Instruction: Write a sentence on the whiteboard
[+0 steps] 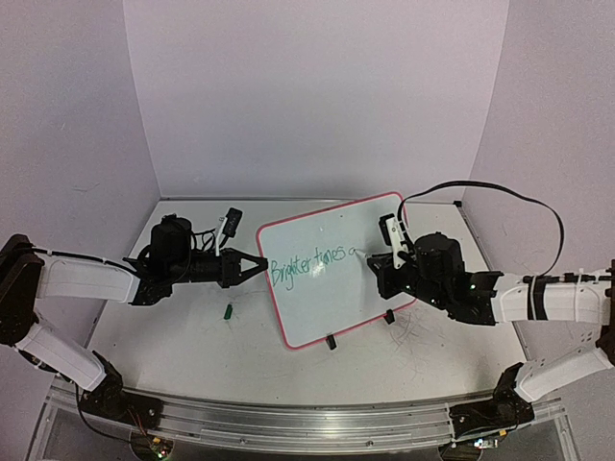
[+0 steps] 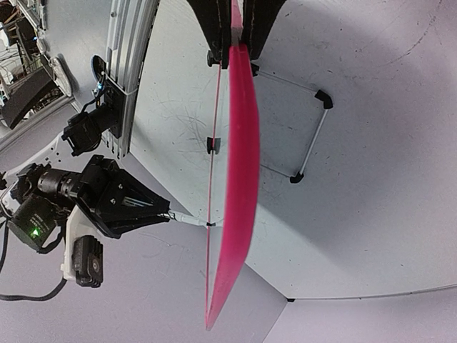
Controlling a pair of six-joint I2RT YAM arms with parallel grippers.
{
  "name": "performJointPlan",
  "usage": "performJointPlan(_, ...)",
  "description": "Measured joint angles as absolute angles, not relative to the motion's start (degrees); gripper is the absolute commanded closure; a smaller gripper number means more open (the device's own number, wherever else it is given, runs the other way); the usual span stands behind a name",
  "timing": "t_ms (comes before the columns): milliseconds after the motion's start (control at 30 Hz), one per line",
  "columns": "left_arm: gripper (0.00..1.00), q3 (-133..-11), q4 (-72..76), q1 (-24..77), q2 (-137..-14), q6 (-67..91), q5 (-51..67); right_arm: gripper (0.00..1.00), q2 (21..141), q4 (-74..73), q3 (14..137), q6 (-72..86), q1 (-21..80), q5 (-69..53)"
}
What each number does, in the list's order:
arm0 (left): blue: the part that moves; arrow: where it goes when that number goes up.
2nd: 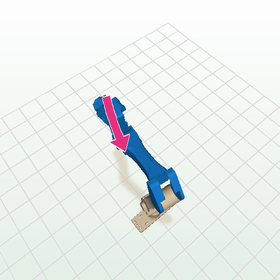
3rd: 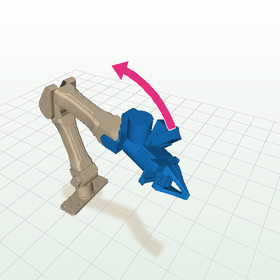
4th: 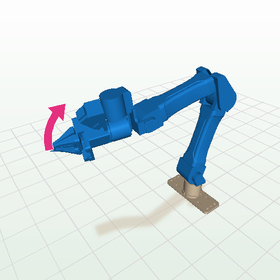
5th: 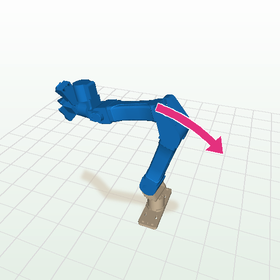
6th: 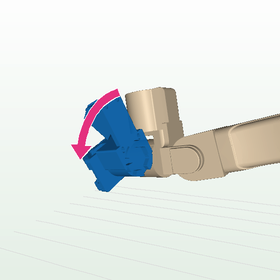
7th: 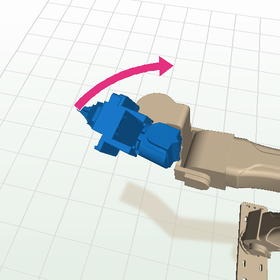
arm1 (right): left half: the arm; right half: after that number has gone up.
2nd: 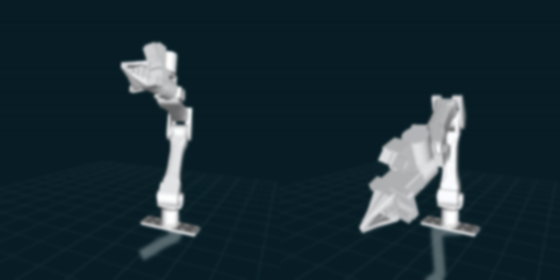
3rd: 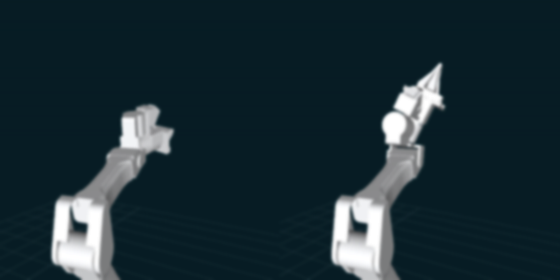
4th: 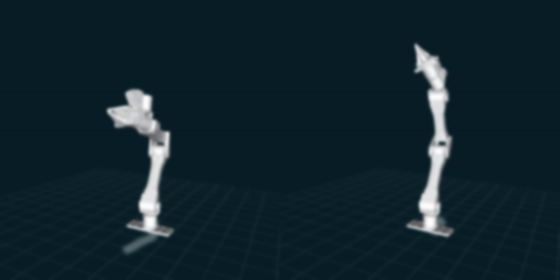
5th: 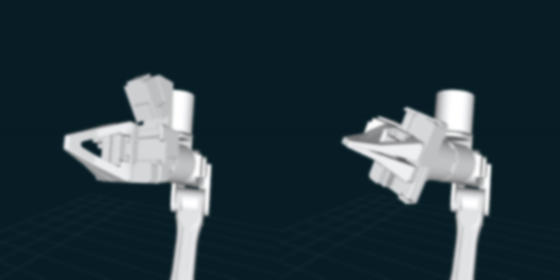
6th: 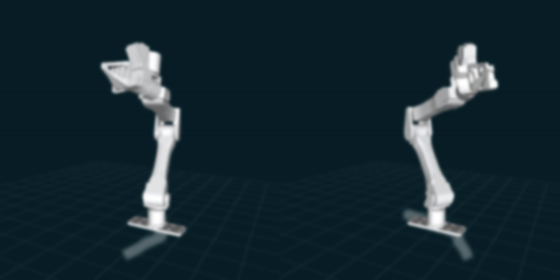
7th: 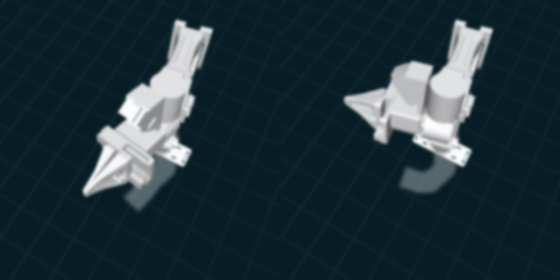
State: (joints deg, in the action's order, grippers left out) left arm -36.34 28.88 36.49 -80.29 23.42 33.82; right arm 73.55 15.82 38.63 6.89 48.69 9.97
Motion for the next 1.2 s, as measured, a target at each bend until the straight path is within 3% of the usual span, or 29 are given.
performJointPlan(1200,1.0,-36.3,28.9,36.8,-80.3,23.5,33.8,1.0,76.5,19.1,39.5,7.4,48.7,11.5)
